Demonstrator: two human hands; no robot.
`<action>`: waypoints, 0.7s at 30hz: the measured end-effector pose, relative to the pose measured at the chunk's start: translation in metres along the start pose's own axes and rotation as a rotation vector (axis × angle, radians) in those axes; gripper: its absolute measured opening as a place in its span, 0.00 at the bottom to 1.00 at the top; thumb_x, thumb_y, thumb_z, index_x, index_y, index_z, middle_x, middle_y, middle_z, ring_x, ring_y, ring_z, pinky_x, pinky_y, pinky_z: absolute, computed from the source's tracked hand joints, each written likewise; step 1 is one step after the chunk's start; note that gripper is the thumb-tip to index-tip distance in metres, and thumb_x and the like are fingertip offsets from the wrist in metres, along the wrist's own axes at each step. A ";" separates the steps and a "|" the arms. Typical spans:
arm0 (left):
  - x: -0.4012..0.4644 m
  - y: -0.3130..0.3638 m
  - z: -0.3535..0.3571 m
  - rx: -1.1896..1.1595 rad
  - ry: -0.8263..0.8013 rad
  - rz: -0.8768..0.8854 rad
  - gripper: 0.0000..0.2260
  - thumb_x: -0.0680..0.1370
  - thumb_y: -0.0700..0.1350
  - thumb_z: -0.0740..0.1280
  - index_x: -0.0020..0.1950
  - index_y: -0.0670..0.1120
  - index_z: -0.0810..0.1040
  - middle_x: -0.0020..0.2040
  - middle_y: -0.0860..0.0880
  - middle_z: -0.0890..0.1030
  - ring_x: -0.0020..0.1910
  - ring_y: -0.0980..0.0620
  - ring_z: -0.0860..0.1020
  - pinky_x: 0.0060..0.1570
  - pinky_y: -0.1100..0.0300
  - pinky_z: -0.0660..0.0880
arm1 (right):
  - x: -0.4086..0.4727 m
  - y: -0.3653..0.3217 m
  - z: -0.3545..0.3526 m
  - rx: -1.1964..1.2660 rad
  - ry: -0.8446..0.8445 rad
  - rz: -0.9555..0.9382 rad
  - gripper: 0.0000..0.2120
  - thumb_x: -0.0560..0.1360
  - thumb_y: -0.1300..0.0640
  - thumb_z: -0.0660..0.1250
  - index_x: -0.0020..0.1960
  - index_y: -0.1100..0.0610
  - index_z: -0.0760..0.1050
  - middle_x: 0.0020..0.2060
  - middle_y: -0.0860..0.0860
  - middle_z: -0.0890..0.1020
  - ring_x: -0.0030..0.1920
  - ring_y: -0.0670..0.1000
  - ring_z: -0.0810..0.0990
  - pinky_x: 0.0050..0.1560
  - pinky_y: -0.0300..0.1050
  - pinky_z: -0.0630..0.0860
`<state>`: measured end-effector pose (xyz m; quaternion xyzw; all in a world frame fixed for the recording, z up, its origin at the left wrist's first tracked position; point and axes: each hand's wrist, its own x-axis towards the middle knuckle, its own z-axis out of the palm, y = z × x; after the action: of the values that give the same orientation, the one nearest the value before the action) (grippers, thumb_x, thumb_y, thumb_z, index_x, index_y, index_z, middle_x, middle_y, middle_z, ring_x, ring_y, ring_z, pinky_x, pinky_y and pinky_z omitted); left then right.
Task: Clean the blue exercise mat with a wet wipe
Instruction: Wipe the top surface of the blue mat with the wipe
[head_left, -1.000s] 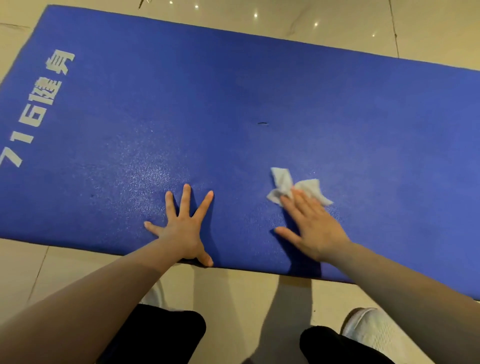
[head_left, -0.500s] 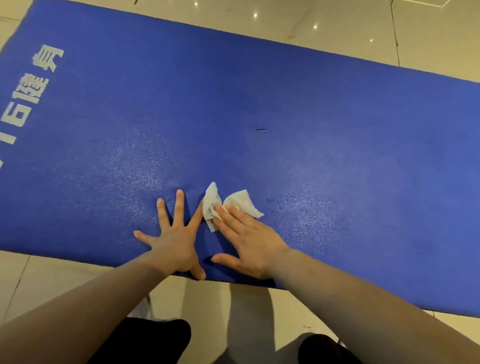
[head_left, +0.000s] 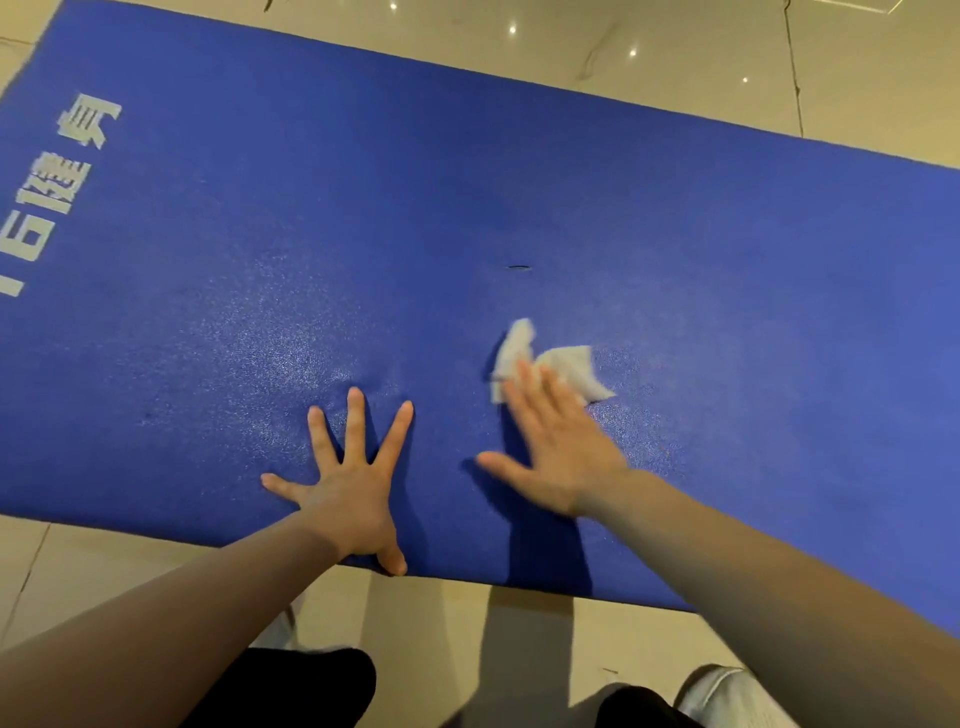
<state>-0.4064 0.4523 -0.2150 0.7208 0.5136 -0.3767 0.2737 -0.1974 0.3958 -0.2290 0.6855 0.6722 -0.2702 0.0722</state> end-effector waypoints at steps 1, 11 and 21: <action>0.000 0.000 0.000 0.000 -0.005 -0.004 0.69 0.61 0.60 0.81 0.56 0.63 0.13 0.62 0.48 0.12 0.69 0.33 0.23 0.62 0.20 0.51 | 0.004 -0.014 0.004 -0.011 -0.025 -0.088 0.56 0.61 0.23 0.26 0.79 0.56 0.36 0.74 0.50 0.30 0.74 0.54 0.28 0.69 0.44 0.23; -0.004 -0.003 0.003 0.085 -0.003 0.069 0.63 0.65 0.64 0.75 0.61 0.60 0.15 0.61 0.46 0.13 0.70 0.31 0.26 0.63 0.22 0.54 | 0.001 0.072 -0.007 0.048 0.036 0.167 0.47 0.67 0.22 0.29 0.78 0.49 0.33 0.72 0.42 0.31 0.76 0.47 0.32 0.70 0.40 0.25; -0.003 -0.007 -0.002 0.062 0.034 0.065 0.65 0.61 0.62 0.79 0.64 0.64 0.19 0.71 0.46 0.20 0.72 0.32 0.28 0.60 0.19 0.56 | 0.030 -0.013 -0.033 0.028 -0.213 0.028 0.34 0.83 0.41 0.48 0.80 0.56 0.37 0.77 0.51 0.33 0.78 0.56 0.35 0.76 0.50 0.36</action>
<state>-0.4129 0.4542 -0.2110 0.7514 0.4825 -0.3711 0.2546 -0.2026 0.4386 -0.2120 0.6631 0.6472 -0.3500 0.1374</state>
